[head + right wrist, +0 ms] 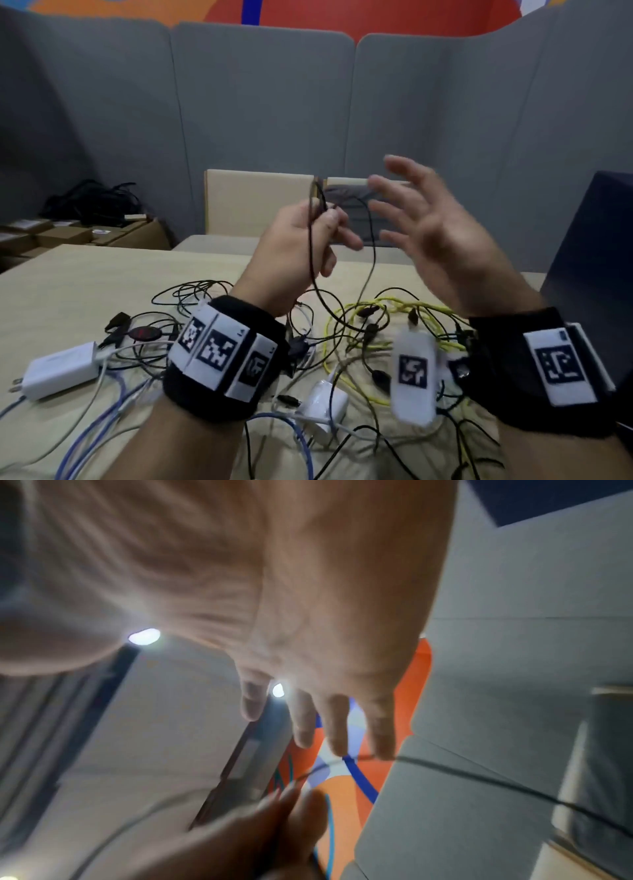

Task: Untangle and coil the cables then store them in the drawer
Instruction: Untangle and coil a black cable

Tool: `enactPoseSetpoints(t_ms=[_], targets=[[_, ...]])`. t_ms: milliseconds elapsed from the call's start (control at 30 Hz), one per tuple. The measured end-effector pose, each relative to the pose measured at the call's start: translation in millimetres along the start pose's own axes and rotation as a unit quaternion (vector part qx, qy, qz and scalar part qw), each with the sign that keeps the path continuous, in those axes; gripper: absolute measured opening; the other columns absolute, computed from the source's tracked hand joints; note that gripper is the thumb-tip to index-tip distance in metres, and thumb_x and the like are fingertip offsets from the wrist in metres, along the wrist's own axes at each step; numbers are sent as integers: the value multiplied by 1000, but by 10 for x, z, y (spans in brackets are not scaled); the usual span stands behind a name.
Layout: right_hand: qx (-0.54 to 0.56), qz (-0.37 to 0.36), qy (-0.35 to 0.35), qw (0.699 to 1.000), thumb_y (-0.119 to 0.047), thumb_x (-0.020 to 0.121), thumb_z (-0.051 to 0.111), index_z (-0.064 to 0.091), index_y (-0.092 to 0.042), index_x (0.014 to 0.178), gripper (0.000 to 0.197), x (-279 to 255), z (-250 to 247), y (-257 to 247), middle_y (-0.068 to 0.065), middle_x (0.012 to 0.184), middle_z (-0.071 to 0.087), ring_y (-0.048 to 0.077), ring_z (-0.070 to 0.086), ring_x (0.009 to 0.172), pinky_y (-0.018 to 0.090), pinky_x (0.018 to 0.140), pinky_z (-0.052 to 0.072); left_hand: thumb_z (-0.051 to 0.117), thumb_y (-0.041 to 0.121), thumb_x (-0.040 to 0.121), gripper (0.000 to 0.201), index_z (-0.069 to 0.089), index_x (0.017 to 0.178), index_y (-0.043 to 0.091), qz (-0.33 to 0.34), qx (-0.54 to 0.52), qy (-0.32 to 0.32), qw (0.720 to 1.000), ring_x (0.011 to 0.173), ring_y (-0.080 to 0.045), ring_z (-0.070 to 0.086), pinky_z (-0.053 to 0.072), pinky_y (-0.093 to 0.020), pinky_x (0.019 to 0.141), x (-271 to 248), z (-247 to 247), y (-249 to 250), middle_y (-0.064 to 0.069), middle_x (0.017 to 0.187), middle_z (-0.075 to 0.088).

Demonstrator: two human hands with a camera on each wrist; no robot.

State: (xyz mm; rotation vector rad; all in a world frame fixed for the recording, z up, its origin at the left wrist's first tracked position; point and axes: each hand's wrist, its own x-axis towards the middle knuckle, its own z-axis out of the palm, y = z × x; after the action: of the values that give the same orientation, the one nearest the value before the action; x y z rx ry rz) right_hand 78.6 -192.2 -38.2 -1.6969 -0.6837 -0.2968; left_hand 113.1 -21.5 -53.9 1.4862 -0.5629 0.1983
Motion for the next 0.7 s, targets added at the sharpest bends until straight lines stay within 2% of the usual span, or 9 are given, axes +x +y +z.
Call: enactPoseSetpoints(t_ms=[100, 167, 233, 267, 333, 433, 500, 600, 700], targets=[[-113, -4, -76, 991, -83, 41, 70, 26, -57, 137, 109, 20, 296, -90, -32, 133, 37, -21, 35, 126, 5, 99, 34, 50, 27, 87, 23, 53, 91, 5, 16, 128, -68, 989, 64, -22, 55, 48, -40, 57, -17, 74, -43, -4, 73, 63], [-227, -2, -42, 973, -76, 47, 74, 31, -52, 136, 102, 23, 391, -76, -28, 126, 43, -11, 43, 122, 13, 99, 39, 53, 26, 82, 29, 54, 102, 5, 33, 204, -115, 972, 84, -28, 63, 54, -48, 73, -16, 69, -52, -6, 90, 64], [-275, 14, 4, 961, -69, 55, 76, 43, -44, 124, 80, 25, 371, -80, -20, 119, 52, -4, 52, 111, 12, 90, 41, 52, 20, 88, 31, 52, 117, 13, 42, 268, -153, 950, 94, -23, 62, 54, -39, 80, -22, 28, -37, -1, 99, 63], [-285, 26, 13, 958, -66, 62, 76, 46, -40, 118, 69, 19, 329, -83, -18, 114, 57, -5, 54, 105, 8, 83, 40, 50, 17, 89, 34, 52, 123, 17, 38, 281, -167, 944, 92, -19, 62, 53, -35, 78, -24, 6, -29, 2, 99, 63], [-304, 50, 9, 951, -62, 71, 73, 51, -38, 112, 52, 9, 232, -82, -15, 106, 63, -4, 57, 99, 7, 80, 41, 48, 11, 88, 30, 56, 115, 21, 27, 299, -183, 936, 78, -16, 57, 51, -34, 68, -36, -9, -11, 5, 87, 63], [-288, 68, 0, 955, -59, 74, 66, 56, -39, 108, 42, 6, 89, -3, -12, 99, 68, 3, 63, 97, 29, 90, 50, 50, 13, 94, 8, 58, 92, 13, 14, 293, -156, 943, 56, -5, 44, 39, -28, 55, -53, 4, 26, 11, 63, 51], [-280, 73, 16, 957, -48, 81, 66, 60, -34, 102, 26, 5, -9, 51, -8, 90, 70, 11, 65, 89, 44, 87, 52, 47, 16, 99, 20, 52, 84, 4, -13, 224, -141, 964, 46, -7, 40, 35, -27, 47, -69, -8, 80, 10, 51, 42], [-256, 60, 29, 964, -25, 91, 66, 64, -24, 86, 5, -9, -111, 63, 1, 76, 67, 20, 63, 76, 52, 83, 51, 39, 11, 102, 20, 49, 86, 4, -59, 89, -147, 983, 57, -24, 62, 48, -31, 53, -76, -83, 152, 0, 54, 51], [-142, 47, 22, 989, -23, 86, 69, 64, -17, 83, 8, -26, -97, 53, 2, 62, 60, 19, 57, 54, 53, 70, 53, 40, 5, 100, 13, 50, 92, 4, -54, 34, -152, 986, 54, -24, 61, 38, -23, 44, -85, -103, 170, -8, 67, 64]])
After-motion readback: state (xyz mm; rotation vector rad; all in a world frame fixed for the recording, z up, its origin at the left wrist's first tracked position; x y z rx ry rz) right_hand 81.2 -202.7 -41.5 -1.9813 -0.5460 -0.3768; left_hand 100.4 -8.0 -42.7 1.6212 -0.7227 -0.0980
